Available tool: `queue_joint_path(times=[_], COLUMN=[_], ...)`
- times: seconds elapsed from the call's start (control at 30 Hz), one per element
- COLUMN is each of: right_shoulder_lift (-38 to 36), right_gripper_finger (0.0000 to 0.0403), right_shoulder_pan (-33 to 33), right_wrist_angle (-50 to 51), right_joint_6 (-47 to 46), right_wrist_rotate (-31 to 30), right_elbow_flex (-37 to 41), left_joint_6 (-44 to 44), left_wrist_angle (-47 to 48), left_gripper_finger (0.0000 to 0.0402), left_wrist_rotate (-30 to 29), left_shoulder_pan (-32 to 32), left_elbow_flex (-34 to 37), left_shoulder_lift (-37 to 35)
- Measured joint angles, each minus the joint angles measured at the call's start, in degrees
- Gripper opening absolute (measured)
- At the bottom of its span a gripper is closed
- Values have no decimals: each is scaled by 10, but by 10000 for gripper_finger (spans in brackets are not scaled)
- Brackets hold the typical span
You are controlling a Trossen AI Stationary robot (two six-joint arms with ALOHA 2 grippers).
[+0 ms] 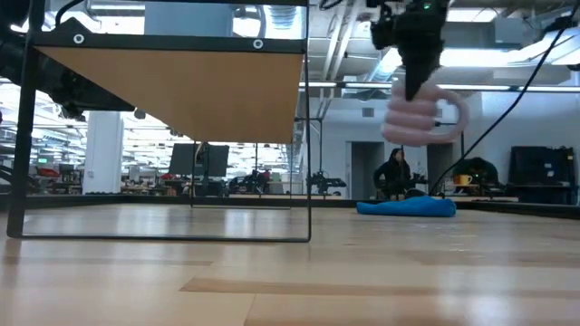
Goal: Stack small to large cups/mugs on shelf
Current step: Put the light purple mug on the shelf
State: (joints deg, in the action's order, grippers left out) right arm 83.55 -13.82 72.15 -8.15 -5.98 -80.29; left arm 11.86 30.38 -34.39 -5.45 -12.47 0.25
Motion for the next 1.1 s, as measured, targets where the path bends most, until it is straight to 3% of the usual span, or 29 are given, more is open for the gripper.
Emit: queue_joint_path(times=[0.1, 0.27, 0.5, 1.1], right_shoulder_lift=[37, 112, 192, 234], right_gripper_finger=[36, 36, 36, 36], right_shoulder_pan=[-9, -22, -30, -20], right_wrist_angle=[-2, 10, 33, 71], right_joint_6=[79, 134, 218, 297], right_wrist_rotate=[12, 63, 77, 73], right_elbow_flex=[-40, -92, -144, -400], left_joint_6=[0, 9, 14, 15], left_wrist_angle=[1, 4, 25, 27], left_gripper_finger=[0, 0, 0, 0], left_wrist_rotate=[4, 12, 36, 39], left_shoulder_pan=[0, 0, 0, 0], left_elbow_flex=[0, 0, 0, 0], left_shoulder_lift=[0, 1, 1, 1])
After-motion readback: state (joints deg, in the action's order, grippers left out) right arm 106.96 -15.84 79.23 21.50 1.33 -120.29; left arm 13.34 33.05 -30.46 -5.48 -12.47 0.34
